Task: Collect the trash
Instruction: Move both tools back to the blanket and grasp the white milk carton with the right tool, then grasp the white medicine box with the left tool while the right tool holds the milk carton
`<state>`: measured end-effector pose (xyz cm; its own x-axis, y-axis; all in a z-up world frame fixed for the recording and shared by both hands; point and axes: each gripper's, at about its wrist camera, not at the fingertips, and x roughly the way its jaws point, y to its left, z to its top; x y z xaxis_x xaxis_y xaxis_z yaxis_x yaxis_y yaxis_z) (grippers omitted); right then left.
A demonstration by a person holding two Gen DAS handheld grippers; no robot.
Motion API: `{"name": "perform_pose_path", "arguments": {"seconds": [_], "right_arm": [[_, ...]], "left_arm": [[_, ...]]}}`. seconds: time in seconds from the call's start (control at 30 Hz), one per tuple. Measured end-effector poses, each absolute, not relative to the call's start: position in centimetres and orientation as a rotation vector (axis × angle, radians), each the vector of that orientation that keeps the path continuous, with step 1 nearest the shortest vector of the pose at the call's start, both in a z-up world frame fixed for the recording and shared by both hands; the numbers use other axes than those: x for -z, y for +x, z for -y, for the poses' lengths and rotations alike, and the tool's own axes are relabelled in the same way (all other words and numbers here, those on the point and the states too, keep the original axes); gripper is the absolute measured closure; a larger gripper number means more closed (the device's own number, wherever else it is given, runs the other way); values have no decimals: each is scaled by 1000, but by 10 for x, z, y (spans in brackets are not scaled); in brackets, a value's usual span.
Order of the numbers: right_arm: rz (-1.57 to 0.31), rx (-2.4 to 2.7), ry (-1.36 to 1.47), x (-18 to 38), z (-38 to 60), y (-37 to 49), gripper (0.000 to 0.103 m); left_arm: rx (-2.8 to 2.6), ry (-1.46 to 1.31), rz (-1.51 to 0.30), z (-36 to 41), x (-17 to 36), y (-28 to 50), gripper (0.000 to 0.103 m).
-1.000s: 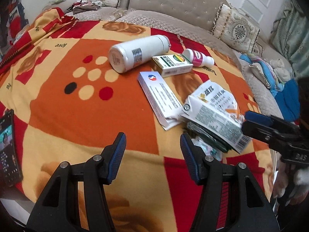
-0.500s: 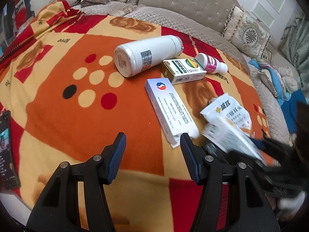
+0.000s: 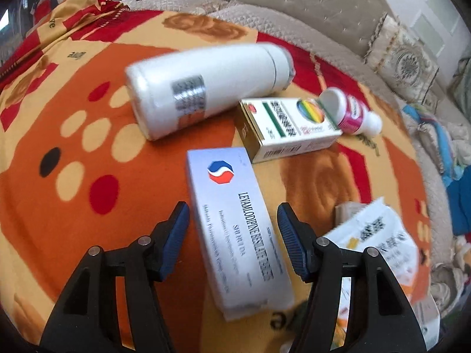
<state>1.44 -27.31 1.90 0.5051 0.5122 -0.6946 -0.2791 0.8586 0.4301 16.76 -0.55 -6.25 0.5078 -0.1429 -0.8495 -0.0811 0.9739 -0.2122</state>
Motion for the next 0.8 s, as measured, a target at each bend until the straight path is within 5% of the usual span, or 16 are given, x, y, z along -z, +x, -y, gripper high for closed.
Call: {"name": "perform_pose_path", "arguments": {"seconds": [0.8], "right_arm": [[-919, -415, 286, -4, 273, -6, 48]], "left_arm": [[124, -148, -1006, -17, 38, 82, 51]]}}
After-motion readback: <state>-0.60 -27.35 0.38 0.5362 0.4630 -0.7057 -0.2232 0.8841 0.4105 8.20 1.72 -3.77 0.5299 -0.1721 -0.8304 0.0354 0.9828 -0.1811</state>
